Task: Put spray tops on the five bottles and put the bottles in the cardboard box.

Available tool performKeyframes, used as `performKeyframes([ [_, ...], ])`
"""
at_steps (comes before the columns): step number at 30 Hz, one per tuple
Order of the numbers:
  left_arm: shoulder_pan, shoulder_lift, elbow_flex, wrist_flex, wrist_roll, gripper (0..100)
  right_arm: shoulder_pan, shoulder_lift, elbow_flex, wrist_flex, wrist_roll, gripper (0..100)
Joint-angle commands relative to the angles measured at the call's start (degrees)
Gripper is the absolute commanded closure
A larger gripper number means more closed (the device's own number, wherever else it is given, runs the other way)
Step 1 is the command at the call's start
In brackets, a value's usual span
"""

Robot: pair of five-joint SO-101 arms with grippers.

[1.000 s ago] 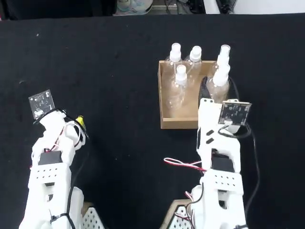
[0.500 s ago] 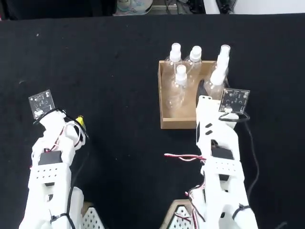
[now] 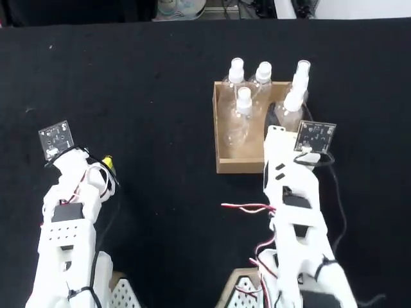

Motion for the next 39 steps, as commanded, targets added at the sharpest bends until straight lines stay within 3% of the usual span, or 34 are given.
performKeyframes([
  [1, 0.75, -0.09, -0.75, -0.79, 0.35, 84, -0.44, 4.53, -4.79, -6.42, -0.35, 98.7],
  [9, 0.75, -0.09, -0.75, -0.79, 0.35, 84, -3.60, 12.18, -4.62, -13.54, -0.35, 98.7],
  [39, 0.75, -0.09, -0.75, -0.79, 0.26, 84, -3.78, 19.82, -7.25, -13.63, -0.35, 98.7],
])
